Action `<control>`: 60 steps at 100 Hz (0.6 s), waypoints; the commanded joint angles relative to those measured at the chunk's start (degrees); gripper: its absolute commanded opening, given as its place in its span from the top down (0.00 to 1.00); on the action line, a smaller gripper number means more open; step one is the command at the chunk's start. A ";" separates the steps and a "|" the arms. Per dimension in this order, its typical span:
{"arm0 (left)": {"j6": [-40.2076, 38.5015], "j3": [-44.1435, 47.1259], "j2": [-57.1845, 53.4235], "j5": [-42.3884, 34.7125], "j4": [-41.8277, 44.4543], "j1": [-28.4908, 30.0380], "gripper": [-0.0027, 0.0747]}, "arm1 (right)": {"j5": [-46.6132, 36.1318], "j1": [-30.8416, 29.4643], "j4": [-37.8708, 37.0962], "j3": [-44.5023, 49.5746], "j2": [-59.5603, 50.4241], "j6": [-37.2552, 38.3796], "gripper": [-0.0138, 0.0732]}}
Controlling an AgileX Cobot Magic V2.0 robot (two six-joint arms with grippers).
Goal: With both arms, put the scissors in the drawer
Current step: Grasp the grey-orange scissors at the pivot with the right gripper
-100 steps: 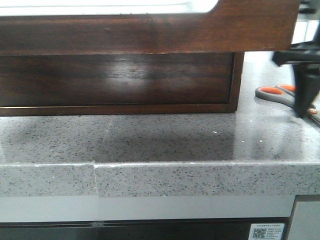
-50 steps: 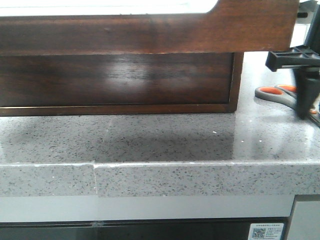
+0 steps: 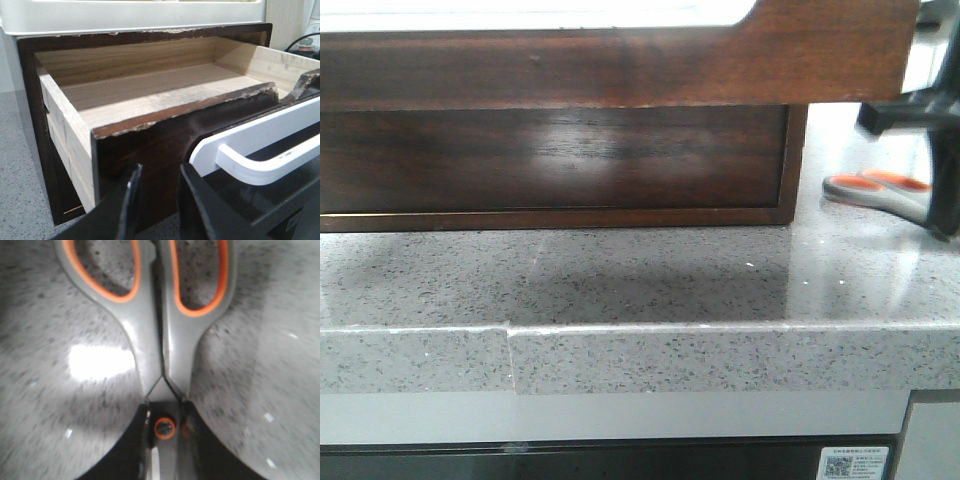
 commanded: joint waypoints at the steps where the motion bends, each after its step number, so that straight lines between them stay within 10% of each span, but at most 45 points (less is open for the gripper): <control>1: -0.60 -2.04 0.53 -2.66 0.13 -0.54 0.75 | 0.06 -0.03 -0.48 -1.35 -5.26 -0.38 0.92; 60: -0.60 -2.04 0.53 -2.66 0.74 -0.54 0.75 | 3.39 -0.03 -2.57 -6.62 -26.64 -0.38 0.92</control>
